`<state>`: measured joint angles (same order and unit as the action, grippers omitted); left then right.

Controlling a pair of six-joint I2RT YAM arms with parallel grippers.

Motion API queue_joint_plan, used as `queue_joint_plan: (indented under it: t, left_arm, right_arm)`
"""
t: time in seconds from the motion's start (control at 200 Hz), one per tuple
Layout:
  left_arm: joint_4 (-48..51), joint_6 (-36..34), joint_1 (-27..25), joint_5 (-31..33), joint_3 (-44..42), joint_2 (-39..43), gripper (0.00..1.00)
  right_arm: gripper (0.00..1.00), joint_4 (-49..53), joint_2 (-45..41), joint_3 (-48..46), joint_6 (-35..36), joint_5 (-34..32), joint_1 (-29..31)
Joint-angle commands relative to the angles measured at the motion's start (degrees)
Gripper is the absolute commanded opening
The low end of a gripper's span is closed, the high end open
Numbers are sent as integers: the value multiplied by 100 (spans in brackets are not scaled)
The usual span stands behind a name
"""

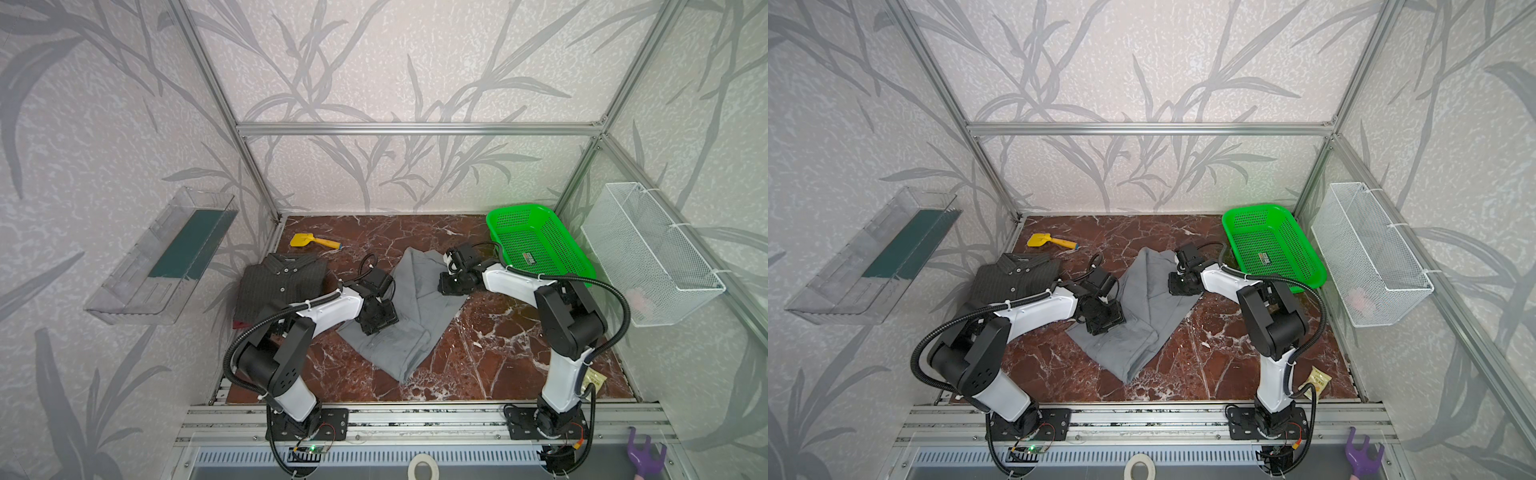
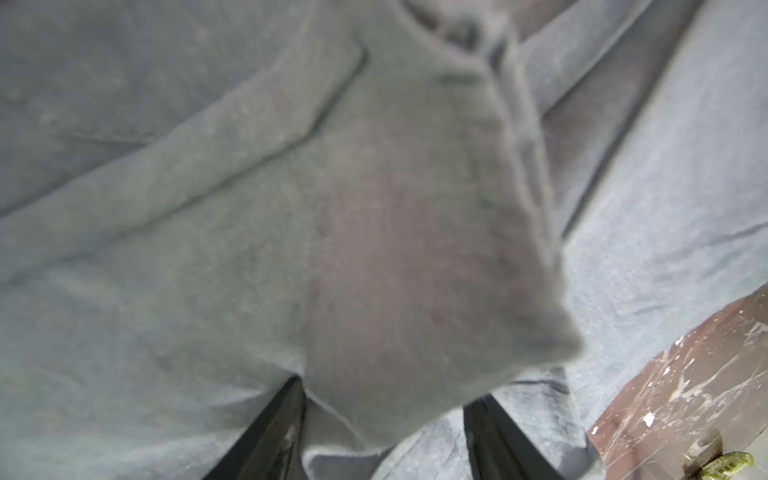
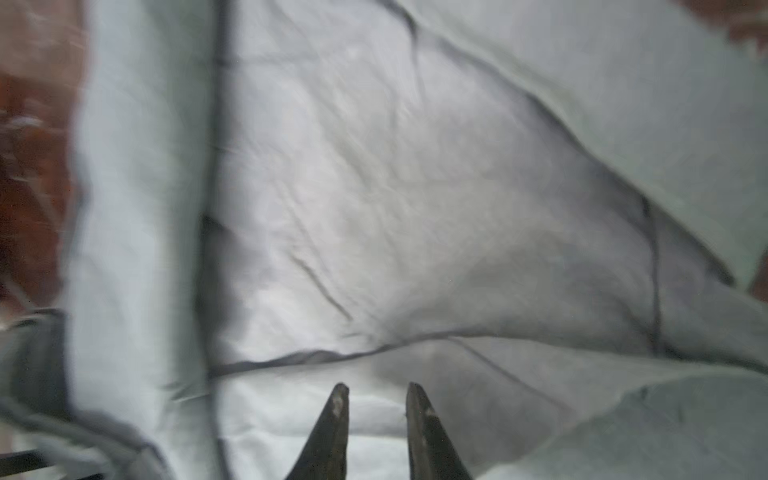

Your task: Fold and stack the long sleeve shirts

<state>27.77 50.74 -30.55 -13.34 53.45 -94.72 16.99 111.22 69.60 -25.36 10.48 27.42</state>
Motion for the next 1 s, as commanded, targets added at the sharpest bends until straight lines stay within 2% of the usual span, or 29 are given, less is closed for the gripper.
queue_joint_plan:
  t: [0.0, 0.165, 0.295, 0.46, 0.605, 0.71, 0.8, 0.875, 0.995]
  left_arm:
    - [2, -395, 18, 252, 162, -341, 63]
    - [185, -1037, 57, 427, 775, -588, 63]
    - [207, -1364, 92, 560, 1288, -833, 64]
    - [13, -1707, 95, 540, 1901, -1110, 64]
    - [-50, -1923, 93, 290, 2378, -946, 64]
    - [-97, -1975, 109, 543, 2138, -166, 67]
    - [-197, -1795, 121, 681, 1658, 638, 69]
    - [-140, -1444, 132, 864, 1131, 1213, 69]
    - [19, -774, 131, 729, 256, 1810, 69]
  right_arm:
    - [25, 111, -3, -140, 193, -144, 66]
    - [23, -3, -307, -767, 58, -151, 63]
    - [22, -204, -812, -1638, -186, 63, 79]
    - [21, -479, -1859, -2812, -700, 409, 189]
    - [22, -161, -2843, -3072, -969, 512, 466]
    - [23, 203, -3562, -2906, -1014, 505, 578]
    - [24, 278, -3825, -2595, -1019, 548, 828]
    - [24, 95, -3641, -2237, -1083, 921, 1056]
    - [24, -501, -2913, -1647, -1244, 1371, 1490]
